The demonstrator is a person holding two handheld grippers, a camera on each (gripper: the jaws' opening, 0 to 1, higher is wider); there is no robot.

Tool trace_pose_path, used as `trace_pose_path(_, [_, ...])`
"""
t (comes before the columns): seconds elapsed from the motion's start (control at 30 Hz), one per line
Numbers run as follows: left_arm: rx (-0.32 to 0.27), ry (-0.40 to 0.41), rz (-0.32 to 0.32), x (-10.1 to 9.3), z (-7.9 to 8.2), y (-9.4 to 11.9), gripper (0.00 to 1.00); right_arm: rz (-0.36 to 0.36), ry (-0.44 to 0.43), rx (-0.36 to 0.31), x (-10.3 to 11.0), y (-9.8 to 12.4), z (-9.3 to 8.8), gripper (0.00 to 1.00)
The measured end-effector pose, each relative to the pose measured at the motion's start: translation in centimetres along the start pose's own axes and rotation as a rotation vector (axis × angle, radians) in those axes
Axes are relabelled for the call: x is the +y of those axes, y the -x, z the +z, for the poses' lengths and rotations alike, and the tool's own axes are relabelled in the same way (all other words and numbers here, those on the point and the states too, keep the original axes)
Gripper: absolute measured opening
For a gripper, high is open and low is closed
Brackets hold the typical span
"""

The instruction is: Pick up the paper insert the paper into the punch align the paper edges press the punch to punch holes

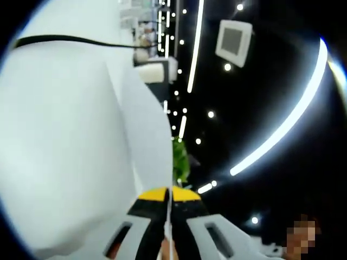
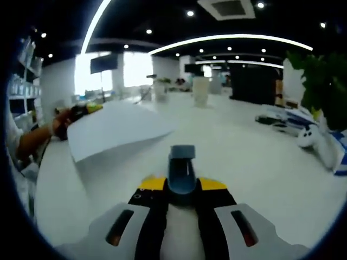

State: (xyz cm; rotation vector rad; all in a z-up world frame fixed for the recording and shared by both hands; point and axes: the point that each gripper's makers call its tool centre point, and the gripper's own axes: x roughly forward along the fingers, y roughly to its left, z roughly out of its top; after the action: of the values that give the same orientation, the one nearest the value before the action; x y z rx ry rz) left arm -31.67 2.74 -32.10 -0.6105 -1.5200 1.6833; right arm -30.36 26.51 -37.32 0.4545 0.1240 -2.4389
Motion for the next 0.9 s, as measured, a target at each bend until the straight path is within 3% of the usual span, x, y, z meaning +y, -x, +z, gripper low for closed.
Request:
trace_pose_path(0.37, [0.004,-0.003,-0.004,-0.1,-0.1,0.0,0.04,0.146,0.051,-0.003,4.0,0.7,-0.2,0.23])
trace_pose_path(0.57, [0.003,-0.007,-0.008,-0.2,-0.1,0.1,0.04,0.216,0.038,-0.008,5.5,1.0,-0.1,0.23])
trace_pose_path(0.73, [0.004,-0.016,-0.007,-0.2,-0.2,0.1,0.04,0.238,-0.011,-0.005,5.6,1.1,-0.1,0.22])
trace_pose_path(0.87, [0.005,-0.024,-0.002,-0.2,-0.3,0.1,0.04,0.248,-0.129,0.001,5.0,1.2,0.0,0.22])
trace_pose_path(0.9, [0.006,-0.026,0.001,-0.2,-0.3,0.1,0.04,0.247,-0.122,0.002,4.8,1.1,0.0,0.22])
